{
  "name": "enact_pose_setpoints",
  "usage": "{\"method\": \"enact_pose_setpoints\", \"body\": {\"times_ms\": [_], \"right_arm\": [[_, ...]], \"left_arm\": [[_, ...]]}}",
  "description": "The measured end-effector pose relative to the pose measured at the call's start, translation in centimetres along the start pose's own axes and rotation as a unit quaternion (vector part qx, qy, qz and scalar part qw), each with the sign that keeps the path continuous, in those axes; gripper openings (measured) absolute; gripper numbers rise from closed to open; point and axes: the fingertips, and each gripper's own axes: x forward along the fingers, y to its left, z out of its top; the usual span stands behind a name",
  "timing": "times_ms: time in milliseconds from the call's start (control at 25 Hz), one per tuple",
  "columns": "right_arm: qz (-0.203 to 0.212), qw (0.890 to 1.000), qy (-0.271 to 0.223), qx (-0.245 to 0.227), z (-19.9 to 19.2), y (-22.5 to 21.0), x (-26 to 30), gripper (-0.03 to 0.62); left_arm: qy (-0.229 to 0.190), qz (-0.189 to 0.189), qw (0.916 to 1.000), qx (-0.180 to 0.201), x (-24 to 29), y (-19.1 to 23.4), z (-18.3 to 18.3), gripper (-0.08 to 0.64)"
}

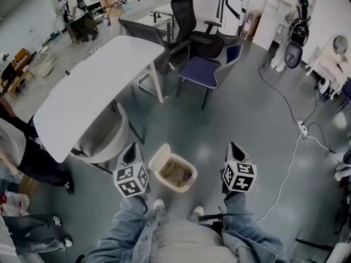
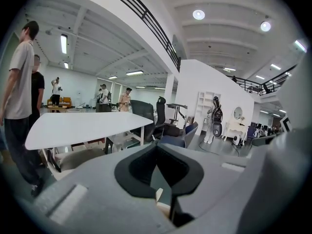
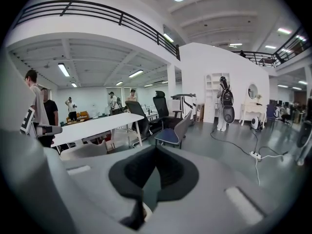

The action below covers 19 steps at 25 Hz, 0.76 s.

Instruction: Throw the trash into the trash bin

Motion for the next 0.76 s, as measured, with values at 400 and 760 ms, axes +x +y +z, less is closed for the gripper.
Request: {"method": "enact_pose_setpoints", "body": {"times_ms": [400, 760], "right_arm": [[-0.002, 1.0, 0.005, -0.002, 0.4, 0.3, -0.3, 0.003], [0.007, 1.0, 0.005, -0.009, 0.8, 1.7, 0.3, 0.003]], "left_arm": [[0.0, -0.004, 1.0, -0.003, -0.1, 0.1, 0.2, 0.009], [0.001, -0.008, 0.9999, -0.007, 0.3, 0.9, 0.3, 0.009]]}}
